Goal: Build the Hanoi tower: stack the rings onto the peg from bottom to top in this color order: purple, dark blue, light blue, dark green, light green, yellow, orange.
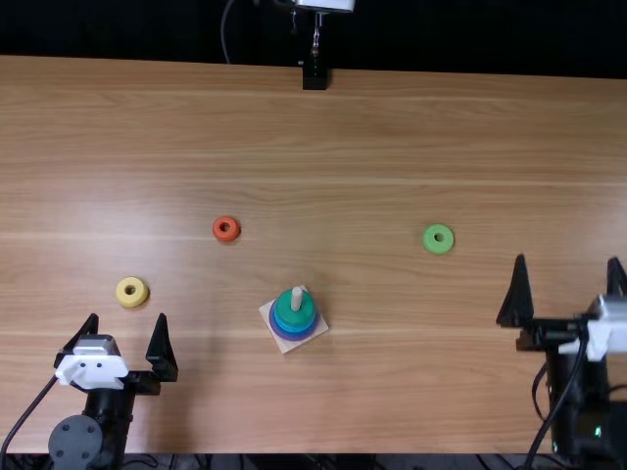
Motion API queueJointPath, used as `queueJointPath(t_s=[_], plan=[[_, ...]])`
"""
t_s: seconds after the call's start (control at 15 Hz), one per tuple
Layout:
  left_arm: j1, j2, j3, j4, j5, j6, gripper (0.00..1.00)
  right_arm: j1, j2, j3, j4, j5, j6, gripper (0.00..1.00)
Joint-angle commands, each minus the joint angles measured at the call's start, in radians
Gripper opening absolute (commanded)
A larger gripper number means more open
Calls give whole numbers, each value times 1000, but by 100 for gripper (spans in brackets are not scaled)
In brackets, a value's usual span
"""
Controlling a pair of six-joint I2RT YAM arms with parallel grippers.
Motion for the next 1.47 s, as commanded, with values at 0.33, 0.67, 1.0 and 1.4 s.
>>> queueJointPath(t_s=[0.33,0.67,1.0,1.4], plan=[[9,-12,-42,-5,4,9,100,109,555,289,-287,-3,34,100],[10,-12,-42,-5,4,9,100,113,836,431,-458,-7,49,100],[10,-12,-42,-5,4,9,100,112,1003,457,-455,41,47,100],[9,-12,-42,-5,4,9,100,110,1176,529,-445,43,49,100]])
